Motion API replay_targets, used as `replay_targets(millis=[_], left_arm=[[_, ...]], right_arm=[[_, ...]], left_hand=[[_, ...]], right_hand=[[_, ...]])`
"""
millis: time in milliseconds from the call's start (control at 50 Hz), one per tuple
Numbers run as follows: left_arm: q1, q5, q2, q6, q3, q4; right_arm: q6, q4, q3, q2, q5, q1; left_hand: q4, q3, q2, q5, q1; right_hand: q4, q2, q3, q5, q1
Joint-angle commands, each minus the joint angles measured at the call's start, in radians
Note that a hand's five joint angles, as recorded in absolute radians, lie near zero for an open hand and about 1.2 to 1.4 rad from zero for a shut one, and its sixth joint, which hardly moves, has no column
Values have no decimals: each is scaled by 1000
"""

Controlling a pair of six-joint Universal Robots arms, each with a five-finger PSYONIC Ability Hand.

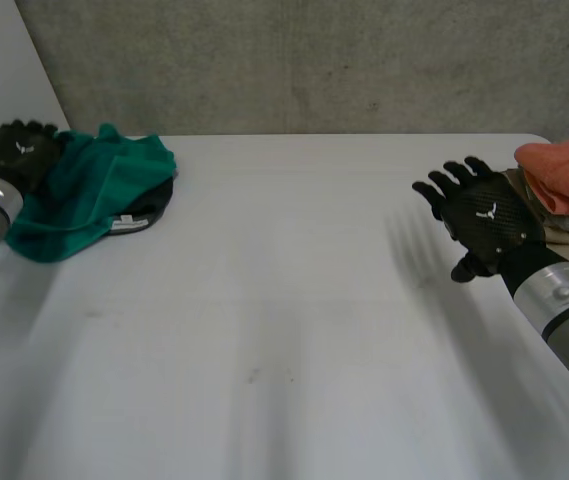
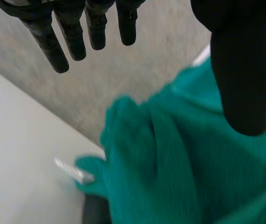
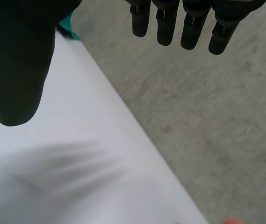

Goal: Fold the laundry.

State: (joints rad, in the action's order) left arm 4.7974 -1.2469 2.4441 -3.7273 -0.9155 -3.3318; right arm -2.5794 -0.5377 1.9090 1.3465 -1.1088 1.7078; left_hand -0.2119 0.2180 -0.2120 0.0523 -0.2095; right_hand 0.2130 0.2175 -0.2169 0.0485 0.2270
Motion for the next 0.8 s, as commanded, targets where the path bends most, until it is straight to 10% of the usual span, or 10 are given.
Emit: replay_targets(millis=[20, 200, 500, 560, 640, 720, 800], left_arm=[[33, 6, 223, 1, 170, -84], [30, 98, 283, 10, 210, -116], [-14, 27, 3, 238, -8, -299], [-16, 27, 12, 250, -13, -313], [-1, 29, 45, 247, -6, -290], [22, 27, 90, 247, 9, -276], [24, 27, 142, 247, 43, -265]], right_arm=[[1, 36, 38, -1, 9, -10], [1, 36, 51, -7, -2, -10], [-1, 36, 56, -4, -3, -11], [1, 36, 56, -6, -3, -14], [-1, 36, 59, -6, 0, -16], [1, 35, 58, -7, 1, -16], [1, 35, 56, -9, 1, -17]], left_hand=[[-136, 130, -136, 122, -139], [-1183, 1177, -1183, 1168, -1185], [-1184, 1178, -1184, 1169, -1187], [-297, 291, -297, 283, -300], [-624, 618, -624, 609, -627], [18, -24, 18, -33, 16], [-2, -5, -1, -13, -4]], right_hand=[[-38, -43, 42, -48, -52], [-38, -43, 42, -48, -52], [-38, -43, 42, -48, -52], [-38, -43, 42, -48, -52], [-38, -43, 42, -48, -52], [-38, -43, 42, -48, -52], [-38, -43, 42, -48, -52]])
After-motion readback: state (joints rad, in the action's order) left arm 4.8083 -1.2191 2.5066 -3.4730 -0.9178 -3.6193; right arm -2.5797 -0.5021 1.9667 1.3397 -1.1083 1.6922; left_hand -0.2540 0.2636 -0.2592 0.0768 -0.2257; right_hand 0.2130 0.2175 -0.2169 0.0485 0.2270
